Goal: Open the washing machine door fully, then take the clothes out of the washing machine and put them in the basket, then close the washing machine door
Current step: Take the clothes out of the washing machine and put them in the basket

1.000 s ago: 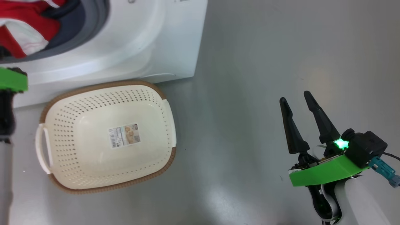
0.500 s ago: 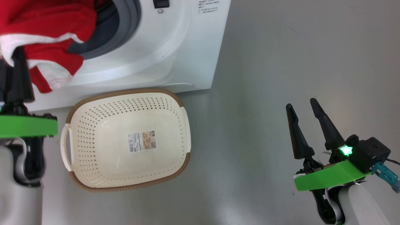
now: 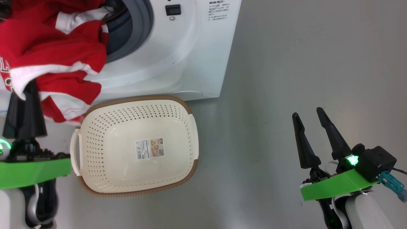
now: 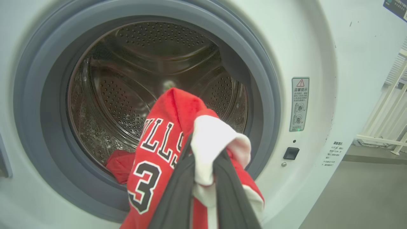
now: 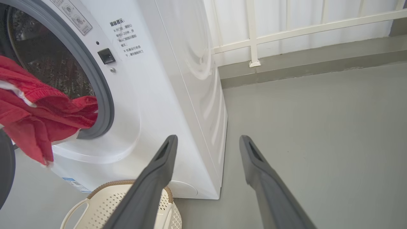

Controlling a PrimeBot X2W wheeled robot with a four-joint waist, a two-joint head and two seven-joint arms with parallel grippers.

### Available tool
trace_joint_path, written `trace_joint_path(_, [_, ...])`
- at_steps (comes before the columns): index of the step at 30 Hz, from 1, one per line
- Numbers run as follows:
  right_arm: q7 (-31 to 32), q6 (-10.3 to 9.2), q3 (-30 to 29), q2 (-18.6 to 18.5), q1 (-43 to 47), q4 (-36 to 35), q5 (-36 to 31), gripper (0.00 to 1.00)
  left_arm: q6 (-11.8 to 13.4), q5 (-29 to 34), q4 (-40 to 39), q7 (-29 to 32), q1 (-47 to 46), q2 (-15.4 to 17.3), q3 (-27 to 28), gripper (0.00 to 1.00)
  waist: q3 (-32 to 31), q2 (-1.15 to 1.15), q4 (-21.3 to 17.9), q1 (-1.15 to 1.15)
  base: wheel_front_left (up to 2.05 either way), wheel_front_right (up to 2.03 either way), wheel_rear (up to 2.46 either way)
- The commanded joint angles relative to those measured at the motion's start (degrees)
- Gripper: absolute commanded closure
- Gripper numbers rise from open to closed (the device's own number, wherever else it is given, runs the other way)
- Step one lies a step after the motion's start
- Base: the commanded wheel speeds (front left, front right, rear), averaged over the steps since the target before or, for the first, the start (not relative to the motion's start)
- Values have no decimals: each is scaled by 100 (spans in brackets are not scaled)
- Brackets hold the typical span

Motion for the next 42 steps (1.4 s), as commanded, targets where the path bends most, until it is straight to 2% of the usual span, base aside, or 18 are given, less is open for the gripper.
trace_joint_path(1, [-36, 37, 124, 3, 72, -125, -51, 0, 9, 62, -266, -29, 115, 102, 205, 100, -2, 0, 6, 0, 0, 0, 0])
trace_joint_path(4, [-36, 37, 125, 3, 71, -134, -54, 0, 9, 25, -396, -29, 213, 14, 204, 100, 15, 0, 13, 0, 0, 0, 0])
trace_joint_path(9, [-36, 37, 166, 3, 38, -141, -45, 0, 9, -38, -140, -29, 324, -27, 99, 100, 101, 0, 5, 0, 0, 0, 0])
trace_joint_path(22, [-36, 37, 224, 3, -147, -232, 12, 0, 9, -165, 1350, -29, 262, 103, -497, 100, 584, 0, -120, 0, 0, 0, 0])
trace_joint_path(42, [-36, 37, 246, 3, -470, -437, -85, 0, 9, -499, 3686, -29, -860, 346, -1275, 100, 1675, 0, -135, 0, 0, 0, 0])
